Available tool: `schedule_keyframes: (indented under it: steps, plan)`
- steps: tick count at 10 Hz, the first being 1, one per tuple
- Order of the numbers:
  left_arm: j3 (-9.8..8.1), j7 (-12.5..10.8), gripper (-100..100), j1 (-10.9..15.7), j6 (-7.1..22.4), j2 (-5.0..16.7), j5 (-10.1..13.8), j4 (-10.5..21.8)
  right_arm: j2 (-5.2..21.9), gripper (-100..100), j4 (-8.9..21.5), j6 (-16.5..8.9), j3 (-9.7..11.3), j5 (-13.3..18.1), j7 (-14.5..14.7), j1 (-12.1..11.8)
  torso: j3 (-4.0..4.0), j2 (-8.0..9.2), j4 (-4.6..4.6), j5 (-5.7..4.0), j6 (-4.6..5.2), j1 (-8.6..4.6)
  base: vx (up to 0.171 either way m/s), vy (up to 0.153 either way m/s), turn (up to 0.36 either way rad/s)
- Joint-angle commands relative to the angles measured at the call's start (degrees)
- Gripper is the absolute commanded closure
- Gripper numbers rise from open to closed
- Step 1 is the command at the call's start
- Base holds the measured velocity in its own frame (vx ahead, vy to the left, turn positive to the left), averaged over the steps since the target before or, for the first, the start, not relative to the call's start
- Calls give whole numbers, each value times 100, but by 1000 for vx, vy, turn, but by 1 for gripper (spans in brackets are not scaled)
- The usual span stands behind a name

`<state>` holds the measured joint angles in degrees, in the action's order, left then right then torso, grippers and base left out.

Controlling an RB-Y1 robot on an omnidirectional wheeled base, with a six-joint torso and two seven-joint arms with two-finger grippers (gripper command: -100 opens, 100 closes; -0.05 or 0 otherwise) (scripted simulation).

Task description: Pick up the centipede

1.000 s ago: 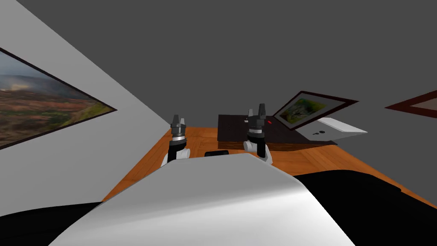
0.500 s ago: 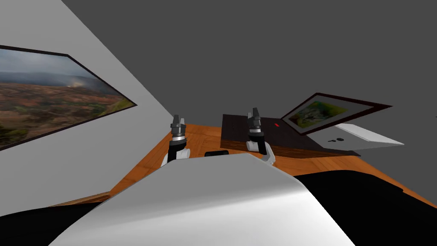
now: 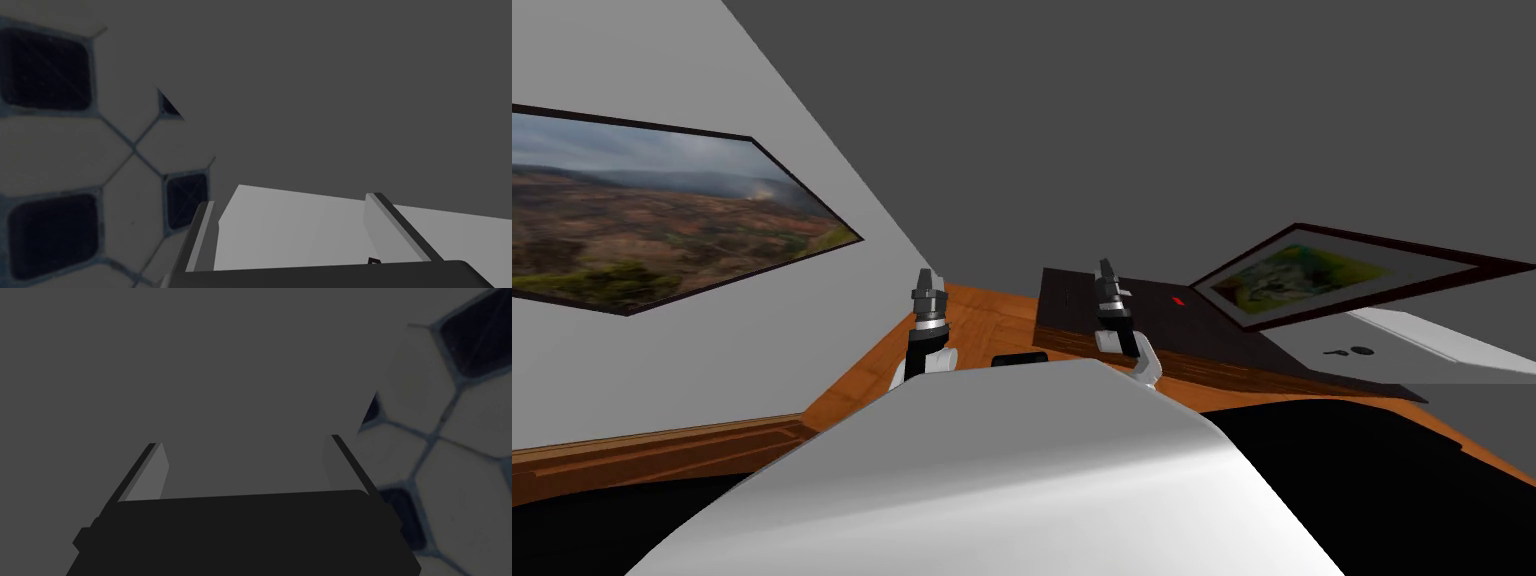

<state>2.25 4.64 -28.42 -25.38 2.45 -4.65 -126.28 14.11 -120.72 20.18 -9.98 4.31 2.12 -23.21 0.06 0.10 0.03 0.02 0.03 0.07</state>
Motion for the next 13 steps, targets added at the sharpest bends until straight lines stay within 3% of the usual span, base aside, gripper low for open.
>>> schedule_keyframes:
  steps: [1,5,7,10,12,13]
  plan:
    - [0,0,0,0,0,0,0,0,145,-100,286,-86,-146,45,31,47,0,0,0,0,0,0,-18,40,178]
    - [0,0,0,1,0,0,0,0,356,-100,801,-324,-359,152,114,127,-2,-4,-1,0,-4,-1,-16,39,190]
    - [0,0,0,1,0,0,0,0,551,-100,1309,-569,-547,268,204,205,-3,-6,-1,-1,-4,-5,-5,36,288]
    - [0,0,0,0,0,0,0,0,644,-100,1601,-693,-628,330,250,243,-4,-8,-1,0,-3,-4,4,23,148]
    - [0,0,0,0,0,0,0,0,818,-100,2078,-939,-760,459,347,314,-6,-10,-2,-2,-3,-9,11,20,291]
    - [0,0,0,0,0,0,0,0,818,-100,2181,-939,-760,459,347,314,-6,-11,-2,-1,-2,-8,15,6,105]
